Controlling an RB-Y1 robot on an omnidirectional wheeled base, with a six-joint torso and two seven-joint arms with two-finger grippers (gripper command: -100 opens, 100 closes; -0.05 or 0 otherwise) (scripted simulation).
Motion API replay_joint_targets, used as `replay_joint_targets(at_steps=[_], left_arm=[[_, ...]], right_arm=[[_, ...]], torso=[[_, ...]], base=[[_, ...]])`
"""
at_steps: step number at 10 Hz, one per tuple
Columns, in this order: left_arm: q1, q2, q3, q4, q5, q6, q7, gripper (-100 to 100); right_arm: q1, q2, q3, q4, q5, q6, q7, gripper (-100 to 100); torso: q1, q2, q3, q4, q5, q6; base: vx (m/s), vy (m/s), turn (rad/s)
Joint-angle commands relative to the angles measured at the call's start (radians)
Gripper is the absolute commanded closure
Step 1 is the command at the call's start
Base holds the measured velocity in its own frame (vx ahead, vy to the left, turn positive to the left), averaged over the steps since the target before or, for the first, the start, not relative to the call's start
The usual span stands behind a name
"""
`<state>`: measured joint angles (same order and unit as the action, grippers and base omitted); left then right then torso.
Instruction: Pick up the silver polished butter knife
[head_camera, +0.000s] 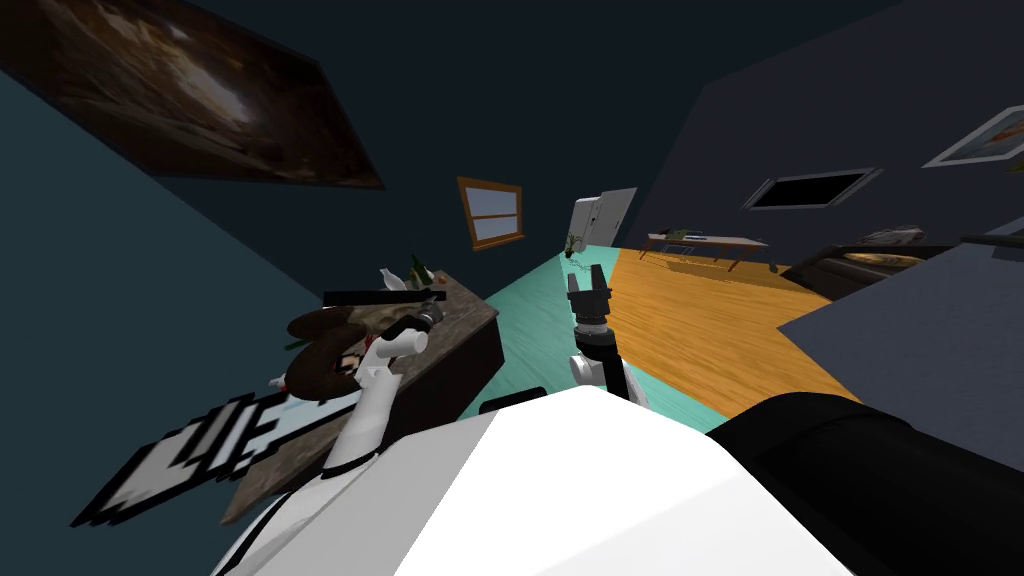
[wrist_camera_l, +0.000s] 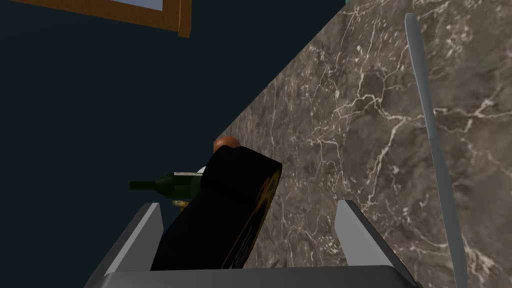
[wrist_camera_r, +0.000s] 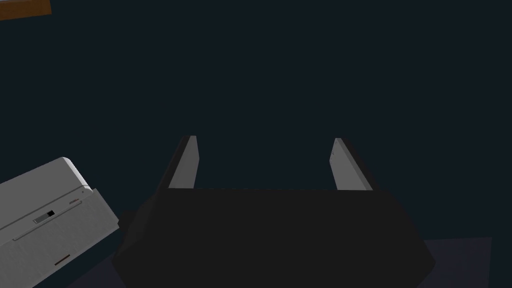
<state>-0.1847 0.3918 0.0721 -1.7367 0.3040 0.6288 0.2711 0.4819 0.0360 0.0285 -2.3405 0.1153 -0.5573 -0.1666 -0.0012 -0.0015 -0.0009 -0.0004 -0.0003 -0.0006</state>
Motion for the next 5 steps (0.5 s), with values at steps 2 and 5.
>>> replay_joint_targets(at_steps=[2,5], left_arm=[[-0.015,0.007,0.004,0.017,0.008,0.063,0.01,-100],[-0.042,0.025,0.013,0.052,0.03,0.139,0.028,-100]], right_arm=[[0.0,0.0,0.0,0.0,0.0,0.0,0.0,0],[0.0,0.0,0.0,0.0,0.0,0.0,0.0,0]], torso=[[0.0,0.0,0.0,0.0,0.0,0.0],[0.0,-0.001,-0.001,0.0,0.0,0.0]], base=[[0.022,-0.018,-0.021],[0.029,-0.023,-0.039]])
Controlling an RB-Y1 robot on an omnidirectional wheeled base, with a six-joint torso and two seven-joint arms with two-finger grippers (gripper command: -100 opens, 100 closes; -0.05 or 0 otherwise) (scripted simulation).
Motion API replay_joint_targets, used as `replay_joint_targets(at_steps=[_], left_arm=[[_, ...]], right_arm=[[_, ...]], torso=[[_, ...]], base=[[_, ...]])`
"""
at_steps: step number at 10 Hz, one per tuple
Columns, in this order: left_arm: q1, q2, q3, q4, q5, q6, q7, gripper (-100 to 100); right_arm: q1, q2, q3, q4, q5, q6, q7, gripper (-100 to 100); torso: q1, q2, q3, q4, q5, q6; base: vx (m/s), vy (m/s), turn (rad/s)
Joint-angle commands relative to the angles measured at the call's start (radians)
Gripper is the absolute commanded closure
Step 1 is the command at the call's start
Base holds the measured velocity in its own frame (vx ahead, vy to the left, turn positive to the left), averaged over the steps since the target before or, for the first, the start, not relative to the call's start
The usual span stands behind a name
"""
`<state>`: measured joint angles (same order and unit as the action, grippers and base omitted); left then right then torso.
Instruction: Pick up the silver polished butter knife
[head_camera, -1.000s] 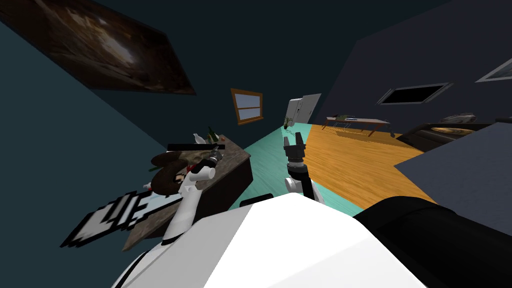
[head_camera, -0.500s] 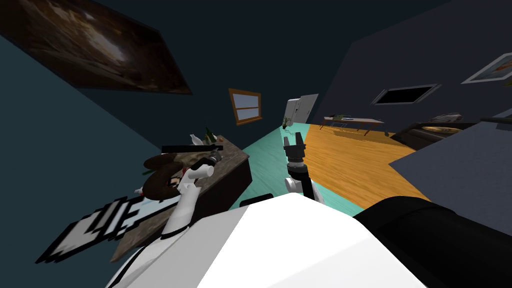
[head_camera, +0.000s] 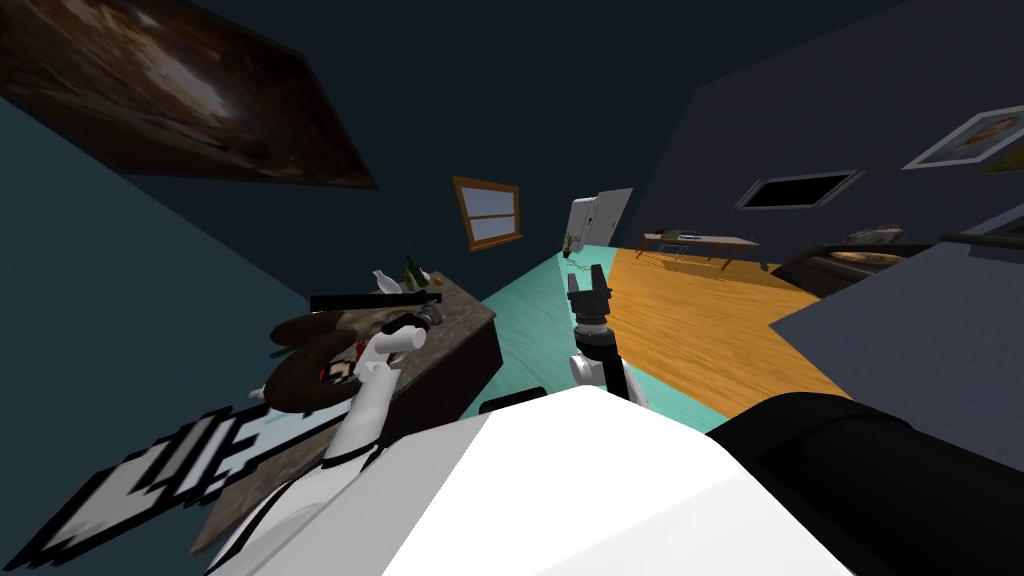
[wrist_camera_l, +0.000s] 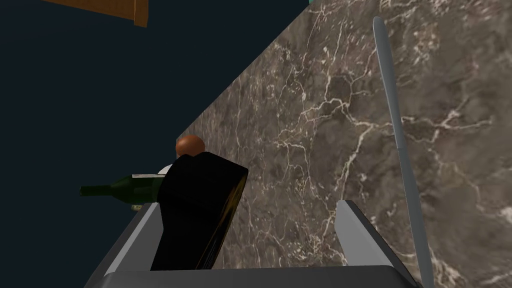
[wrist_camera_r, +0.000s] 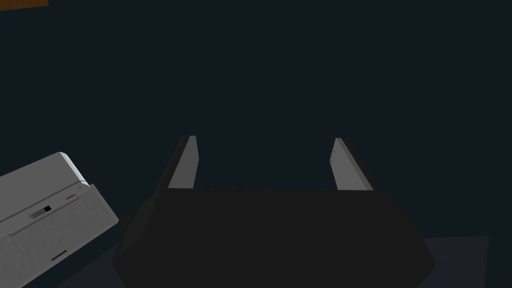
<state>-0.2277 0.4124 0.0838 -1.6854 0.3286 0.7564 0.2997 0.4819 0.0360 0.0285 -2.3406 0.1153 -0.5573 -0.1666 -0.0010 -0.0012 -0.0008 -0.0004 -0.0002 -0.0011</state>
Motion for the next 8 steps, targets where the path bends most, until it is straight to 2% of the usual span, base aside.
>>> replay_joint_targets(at_steps=[1,3,4,6,7,8], left_arm=[[-0.025,0.023,0.011,0.036,0.027,0.05,0.017,-100],[-0.025,0.023,0.011,0.036,0.027,0.087,0.017,-100],[-0.049,0.041,0.02,0.071,0.049,0.125,0.034,-100],[-0.049,0.041,0.02,0.071,0.049,0.161,0.034,-100],[-0.071,0.059,0.03,0.106,0.07,0.196,0.051,-100],[-0.071,0.059,0.03,0.106,0.07,0.222,0.051,-100]], right_arm=[[0.0,0.0,0.0,0.0,0.0,0.0,0.0,0],[0.0,0.0,0.0,0.0,0.0,0.0,0.0,0],[0.0,0.0,0.0,0.0,0.0,0.0,0.0,0],[0.0,0.0,0.0,0.0,0.0,0.0,0.0,0],[0.0,0.0,0.0,0.0,0.0,0.0,0.0,0],[0.0,0.0,0.0,0.0,0.0,0.0,0.0,0]], torso=[[0.0,0.0,0.0,0.0,0.0,0.0],[-0.001,-0.001,-0.001,0.0,0.0,0.0],[0.0,0.0,0.0,0.0,0.0,0.0],[-0.001,-0.001,-0.001,0.0,0.0,0.0],[0.0,0.0,0.0,0.0,0.0,0.0],[-0.001,-0.001,-0.001,0.0,0.0,0.0]], base=[[0.034,-0.032,-0.066],[0.029,-0.021,-0.022],[0.027,-0.028,-0.062],[0.033,-0.021,-0.018],[0.044,-0.026,-0.064],[0.047,-0.03,-0.036]])
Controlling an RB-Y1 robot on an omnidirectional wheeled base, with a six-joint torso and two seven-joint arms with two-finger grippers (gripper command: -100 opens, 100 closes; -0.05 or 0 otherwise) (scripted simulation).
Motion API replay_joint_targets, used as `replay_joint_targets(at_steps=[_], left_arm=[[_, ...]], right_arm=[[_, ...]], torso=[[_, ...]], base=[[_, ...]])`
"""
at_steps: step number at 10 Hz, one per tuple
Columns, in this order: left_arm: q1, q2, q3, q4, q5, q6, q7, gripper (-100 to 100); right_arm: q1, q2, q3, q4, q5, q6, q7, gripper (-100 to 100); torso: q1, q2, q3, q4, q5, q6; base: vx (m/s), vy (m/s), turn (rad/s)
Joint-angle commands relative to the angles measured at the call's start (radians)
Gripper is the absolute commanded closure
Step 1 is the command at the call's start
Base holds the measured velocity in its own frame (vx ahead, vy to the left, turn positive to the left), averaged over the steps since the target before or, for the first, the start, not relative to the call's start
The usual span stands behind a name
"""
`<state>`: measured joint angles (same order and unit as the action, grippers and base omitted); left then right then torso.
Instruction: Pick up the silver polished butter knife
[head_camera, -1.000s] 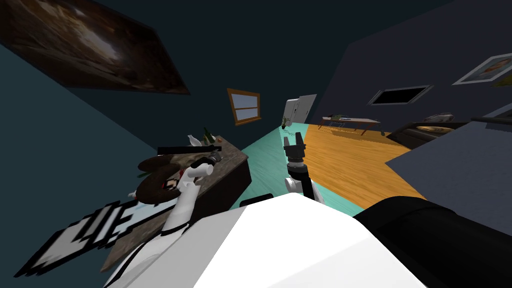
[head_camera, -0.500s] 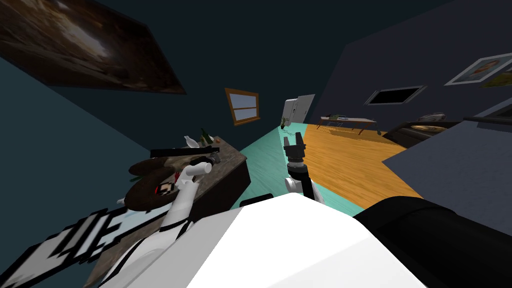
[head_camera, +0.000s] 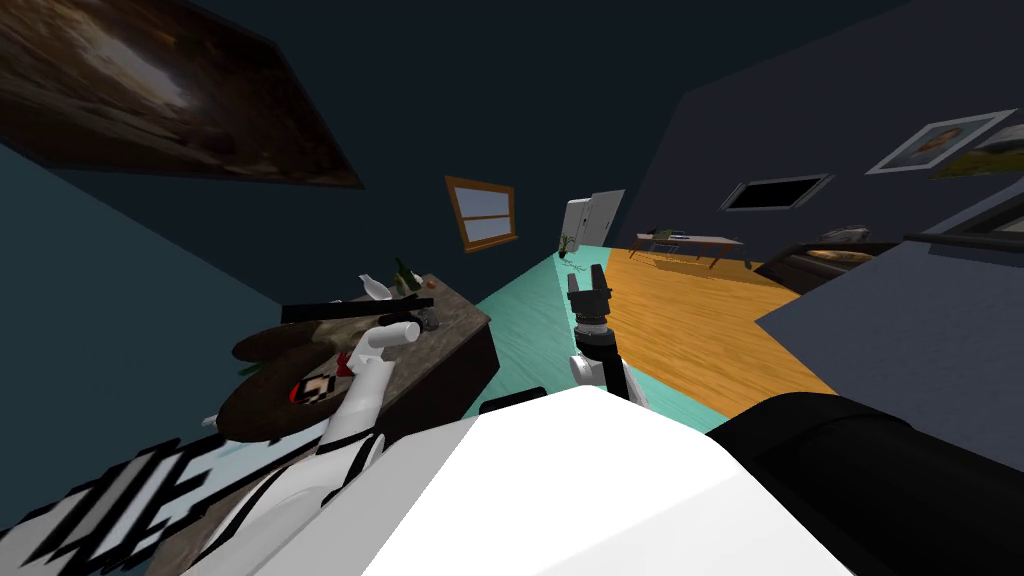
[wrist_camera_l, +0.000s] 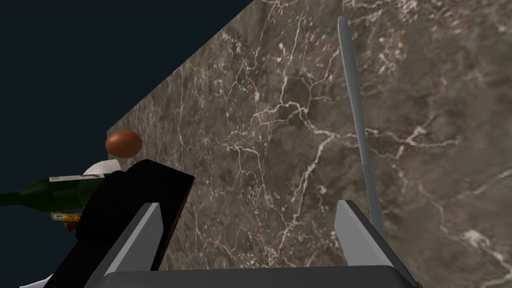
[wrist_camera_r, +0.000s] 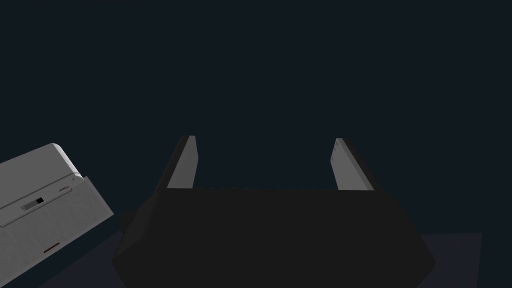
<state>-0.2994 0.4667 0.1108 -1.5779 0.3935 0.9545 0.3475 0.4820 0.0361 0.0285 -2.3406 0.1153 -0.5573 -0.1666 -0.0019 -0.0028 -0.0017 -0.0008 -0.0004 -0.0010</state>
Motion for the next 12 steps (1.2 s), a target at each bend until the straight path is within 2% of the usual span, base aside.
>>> replay_joint_targets(at_steps=[1,2,4,5,6,7,9,10,11,12], left_arm=[[0.0,0.005,0.003,-0.001,0.005,0.036,0.003,-100],[-0.021,0.022,0.013,0.034,0.026,0.07,0.019,-100],[-0.021,0.022,0.013,0.034,0.026,0.107,0.019,-100],[-0.04,0.038,0.022,0.069,0.046,0.149,0.035,-100],[-0.04,0.038,0.022,0.069,0.046,0.176,0.035,-100],[-0.057,0.054,0.032,0.103,0.065,0.204,0.05,-100],[-0.057,0.054,0.032,0.103,0.065,0.243,0.05,-100],[-0.073,0.069,0.041,0.137,0.084,0.282,0.064,-100],[-0.073,0.069,0.041,0.137,0.084,0.307,0.064,-100],[-0.088,0.083,0.05,0.171,0.102,0.338,0.078,-100]], right_arm=[[0.0,0.0,0.0,0.0,0.0,0.0,0.0,0],[0.0,0.0,0.0,0.0,0.0,0.0,0.0,0],[0.0,0.0,0.0,0.0,0.0,0.0,0.0,0],[0.0,0.0,0.0,0.0,0.0,0.0,0.0,0],[0.0,0.0,0.0,0.0,0.0,0.0,0.0,0],[0.0,0.0,0.0,0.0,0.0,0.0,0.0,0],[0.0,0.0,0.0,0.0,0.0,0.0,0.0,0],[0.0,0.0,0.0,0.0,0.0,0.0,0.0,0],[0.0,0.0,0.0,0.0,0.0,0.0,0.0,0],[0.0,0.0,0.0,0.0,0.0,0.0,0.0,0]], torso=[[0.0,0.0,0.0,0.0,0.0,0.0],[0.001,0.001,0.001,0.0,0.0,0.0],[0.0,0.0,0.0,0.0,0.0,0.0],[0.001,0.001,0.001,0.0,0.0,0.0],[0.0,0.001,0.0,0.0,0.0,0.0],[0.0,0.0,0.0,0.0,0.0,0.0],[0.0,-0.001,-0.001,0.0,0.0,0.0],[0.001,0.001,0.0,0.0,0.0,0.0],[0.0,0.0,0.0,0.0,0.0,0.0],[0.001,0.0,0.0,0.0,0.0,0.0]], base=[[0.023,-0.017,0.007],[0.044,-0.031,-0.053],[0.036,-0.02,-0.015],[0.04,-0.032,-0.051],[0.047,-0.027,-0.027],[0.077,-0.037,-0.048],[0.045,-0.027,-0.007],[0.041,-0.028,-0.049],[0.045,-0.021,-0.019],[0.064,-0.03,-0.028]])
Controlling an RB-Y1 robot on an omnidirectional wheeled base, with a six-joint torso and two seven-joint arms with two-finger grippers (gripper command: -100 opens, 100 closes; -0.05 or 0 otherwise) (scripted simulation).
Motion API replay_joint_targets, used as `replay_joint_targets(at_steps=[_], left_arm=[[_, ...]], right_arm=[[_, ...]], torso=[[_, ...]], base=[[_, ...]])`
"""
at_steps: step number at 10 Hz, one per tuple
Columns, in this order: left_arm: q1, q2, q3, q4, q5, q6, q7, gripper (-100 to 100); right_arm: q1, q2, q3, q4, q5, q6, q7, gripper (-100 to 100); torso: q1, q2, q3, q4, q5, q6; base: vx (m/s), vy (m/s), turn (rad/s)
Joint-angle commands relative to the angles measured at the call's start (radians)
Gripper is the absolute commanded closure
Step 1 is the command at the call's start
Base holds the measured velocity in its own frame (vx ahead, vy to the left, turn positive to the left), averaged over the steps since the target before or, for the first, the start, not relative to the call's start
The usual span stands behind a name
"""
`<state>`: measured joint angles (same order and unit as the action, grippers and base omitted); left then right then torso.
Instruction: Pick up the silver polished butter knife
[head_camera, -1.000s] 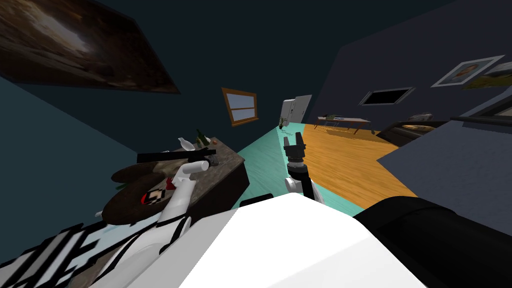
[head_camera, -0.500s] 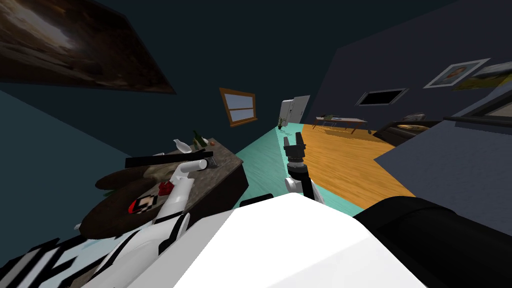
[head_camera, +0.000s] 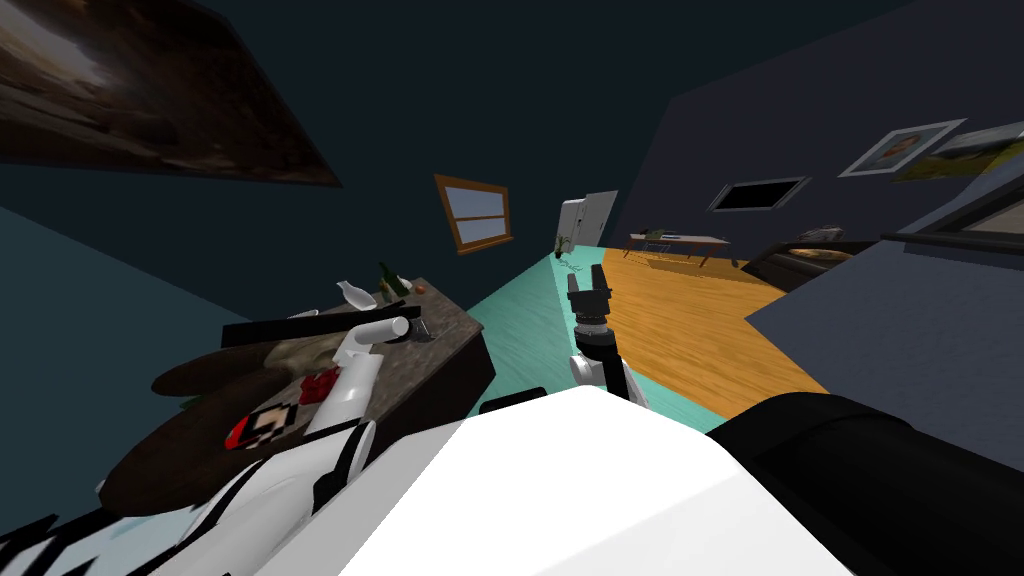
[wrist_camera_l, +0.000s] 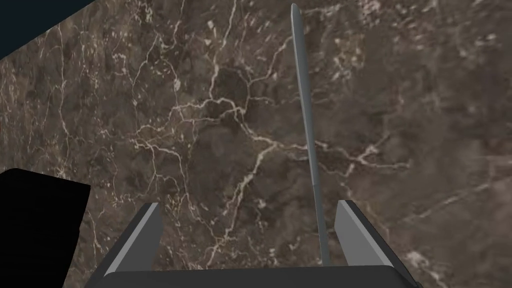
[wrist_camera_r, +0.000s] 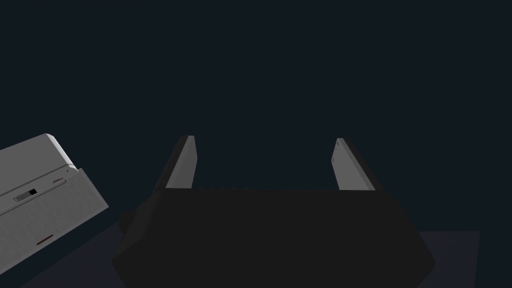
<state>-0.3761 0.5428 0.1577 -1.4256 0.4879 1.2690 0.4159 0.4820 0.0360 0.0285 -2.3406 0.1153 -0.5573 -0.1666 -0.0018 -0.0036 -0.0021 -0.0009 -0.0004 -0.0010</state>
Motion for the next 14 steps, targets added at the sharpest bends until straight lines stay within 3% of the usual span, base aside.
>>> replay_joint_targets(at_steps=[1,4,14], left_arm=[[-0.011,0.007,0.004,0.018,0.008,0.05,0.01,-100],[-0.035,0.033,0.021,0.08,0.04,0.137,0.034,-100],[-0.075,0.092,0.059,0.21,0.109,0.399,0.084,-100]], right_arm=[[0.0,0.0,0.0,0.0,0.0,0.0,0.0,0],[0.0,0.0,0.0,0.0,0.0,0.0,0.0,0],[0.0,0.0,0.0,0.0,0.0,0.0,0.0,0]], torso=[[0.0,0.0,0.0,0.0,0.0,0.0],[-0.001,0.0,0.0,0.0,0.0,0.0],[0.0,-0.001,0.0,0.0,0.0,0.0]], base=[[0.067,-0.03,-0.018],[0.067,-0.041,-0.024],[0.062,-0.029,-0.013]])
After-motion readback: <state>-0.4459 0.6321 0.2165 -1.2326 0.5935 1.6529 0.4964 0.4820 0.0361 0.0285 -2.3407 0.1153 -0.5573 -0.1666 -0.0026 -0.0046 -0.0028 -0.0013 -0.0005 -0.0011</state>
